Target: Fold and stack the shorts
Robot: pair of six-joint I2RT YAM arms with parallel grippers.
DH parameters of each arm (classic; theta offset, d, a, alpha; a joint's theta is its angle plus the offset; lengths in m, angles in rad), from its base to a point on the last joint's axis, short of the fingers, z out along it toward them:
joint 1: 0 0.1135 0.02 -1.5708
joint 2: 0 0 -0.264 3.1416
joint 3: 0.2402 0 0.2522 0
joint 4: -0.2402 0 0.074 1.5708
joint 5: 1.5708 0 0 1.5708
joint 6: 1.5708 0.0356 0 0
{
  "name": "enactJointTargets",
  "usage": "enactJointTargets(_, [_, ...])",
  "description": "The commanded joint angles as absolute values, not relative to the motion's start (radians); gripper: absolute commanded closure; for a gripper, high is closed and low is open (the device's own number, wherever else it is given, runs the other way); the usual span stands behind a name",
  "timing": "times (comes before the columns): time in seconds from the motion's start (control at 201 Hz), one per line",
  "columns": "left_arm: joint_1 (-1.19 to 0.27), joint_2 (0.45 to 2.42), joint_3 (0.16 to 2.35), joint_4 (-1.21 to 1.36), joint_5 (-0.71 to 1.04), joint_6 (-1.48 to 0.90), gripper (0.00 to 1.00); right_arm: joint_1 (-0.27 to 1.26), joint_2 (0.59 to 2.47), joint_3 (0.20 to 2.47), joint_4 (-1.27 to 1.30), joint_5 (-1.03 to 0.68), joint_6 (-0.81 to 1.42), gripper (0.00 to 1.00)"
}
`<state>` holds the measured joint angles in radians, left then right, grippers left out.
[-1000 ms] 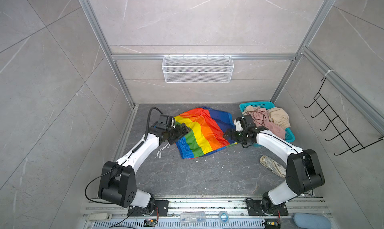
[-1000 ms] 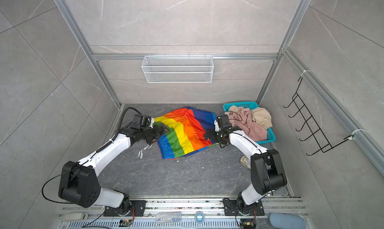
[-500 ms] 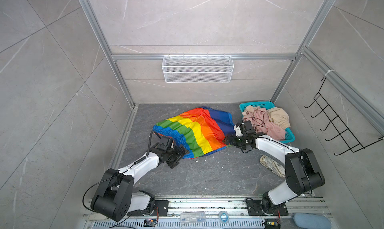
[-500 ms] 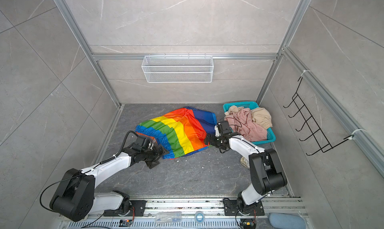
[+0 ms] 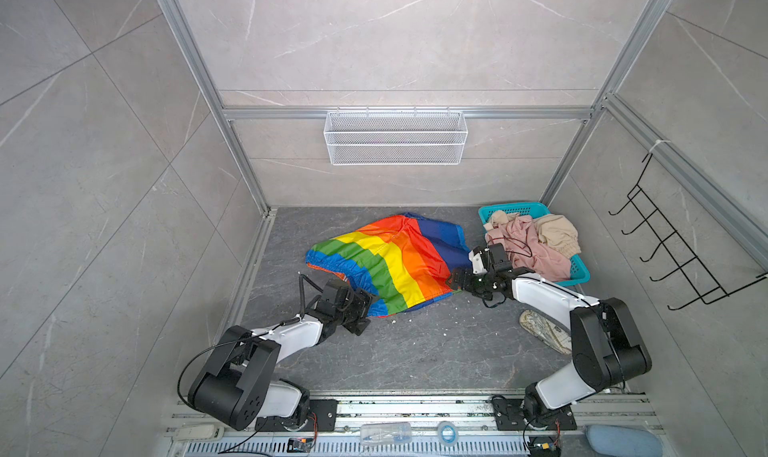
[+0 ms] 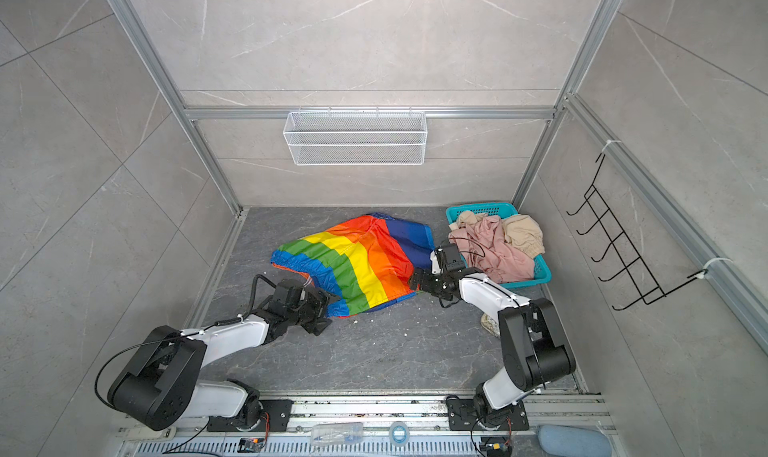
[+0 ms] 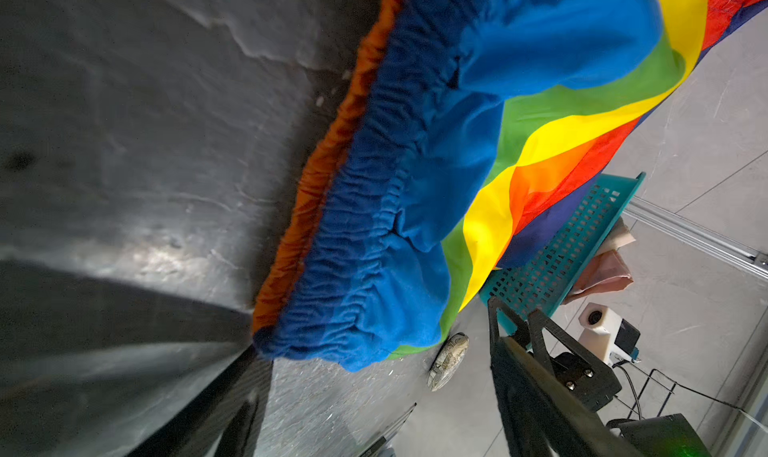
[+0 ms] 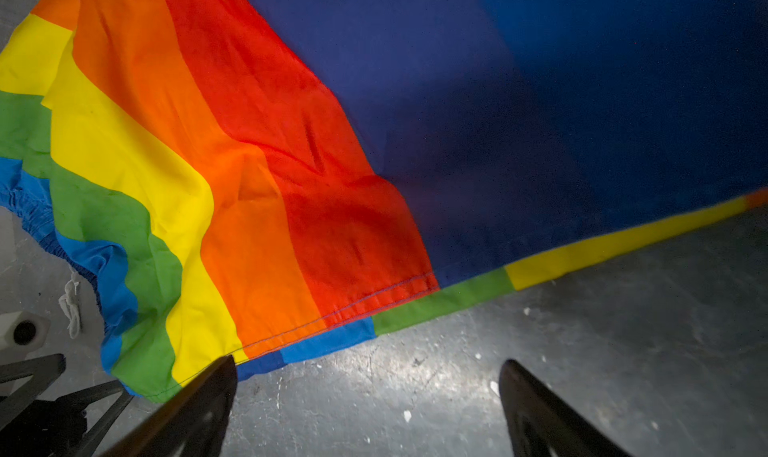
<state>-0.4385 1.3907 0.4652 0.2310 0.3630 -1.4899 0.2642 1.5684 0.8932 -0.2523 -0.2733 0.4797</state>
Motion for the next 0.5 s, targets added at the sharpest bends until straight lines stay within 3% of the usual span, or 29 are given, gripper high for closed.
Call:
enactJointTargets(0.0, [-0.441, 1.413, 0.442, 0.291, 0.326, -1.542, 0.26, 0.252, 1.537, 0.879, -0.236, -0.265, 0.487, 0.01])
enactJointTargets(0.065, [-0.441, 1.428, 0.435, 0.300, 0.321, -1.535, 0.35, 0.247, 1.531, 0.875, -0.235, -0.267, 0.486, 0.01])
enactJointTargets(0.13, [-0.442, 1.445, 0.429, 0.318, 0.326, -1.516, 0.56, 0.239, 1.524, 0.873, -0.233, -0.270, 0.485, 0.01])
enactJointTargets(0.214, [-0.439, 1.467, 0.440, 0.297, 0.327, -1.477, 0.59, 0.230, 1.512, 0.868, -0.233, -0.272, 0.482, 0.02])
enactJointTargets(0.284, [-0.437, 1.481, 0.446, 0.280, 0.323, -1.445, 0.68, 0.224, 1.503, 0.864, -0.235, -0.276, 0.481, 0.02])
enactJointTargets(0.389, [-0.394, 1.494, 0.454, 0.276, 0.358, -1.381, 1.00, 0.218, 1.492, 0.864, -0.241, -0.278, 0.477, 0.02])
enactJointTargets(0.493, [-0.304, 1.463, 0.468, 0.209, 0.439, -1.303, 1.00, 0.211, 1.484, 0.869, -0.254, -0.270, 0.468, 0.02])
